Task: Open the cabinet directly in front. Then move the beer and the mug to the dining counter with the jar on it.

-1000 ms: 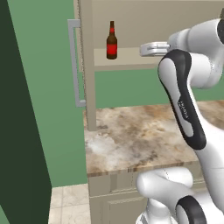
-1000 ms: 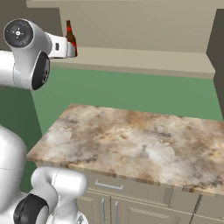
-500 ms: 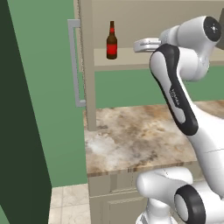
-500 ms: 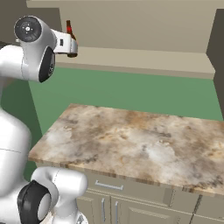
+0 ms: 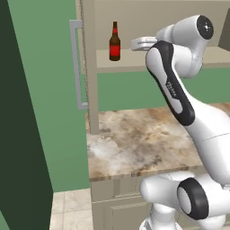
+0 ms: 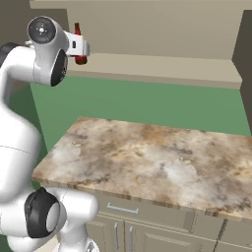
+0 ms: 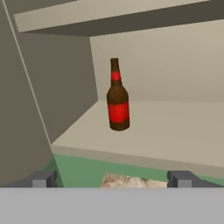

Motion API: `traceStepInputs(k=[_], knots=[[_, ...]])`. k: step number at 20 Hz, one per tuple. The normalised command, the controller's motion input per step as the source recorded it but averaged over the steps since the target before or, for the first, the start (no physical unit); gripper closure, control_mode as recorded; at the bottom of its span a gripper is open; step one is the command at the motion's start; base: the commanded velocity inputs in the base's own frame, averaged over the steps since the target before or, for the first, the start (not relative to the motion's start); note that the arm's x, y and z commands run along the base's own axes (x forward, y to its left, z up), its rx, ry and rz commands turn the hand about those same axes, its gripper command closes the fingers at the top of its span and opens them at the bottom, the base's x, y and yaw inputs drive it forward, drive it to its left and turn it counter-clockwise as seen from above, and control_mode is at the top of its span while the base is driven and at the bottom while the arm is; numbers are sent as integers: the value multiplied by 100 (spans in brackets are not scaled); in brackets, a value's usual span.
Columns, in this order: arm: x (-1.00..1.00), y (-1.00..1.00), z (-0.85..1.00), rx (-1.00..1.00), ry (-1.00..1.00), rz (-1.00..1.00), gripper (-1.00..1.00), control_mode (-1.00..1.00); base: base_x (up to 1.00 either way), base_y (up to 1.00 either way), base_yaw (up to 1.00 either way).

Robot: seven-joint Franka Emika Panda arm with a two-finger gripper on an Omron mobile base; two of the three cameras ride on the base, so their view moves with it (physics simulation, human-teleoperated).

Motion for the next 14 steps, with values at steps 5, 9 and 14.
traceStepInputs(k=[5,9,14], knots=[[41,15,1,0,0,0,-100,-100,0,0,0],[31,15,4,0,0,0,-100,-100,0,0,0],[31,4,3,0,0,0,-100,-100,0,0,0]])
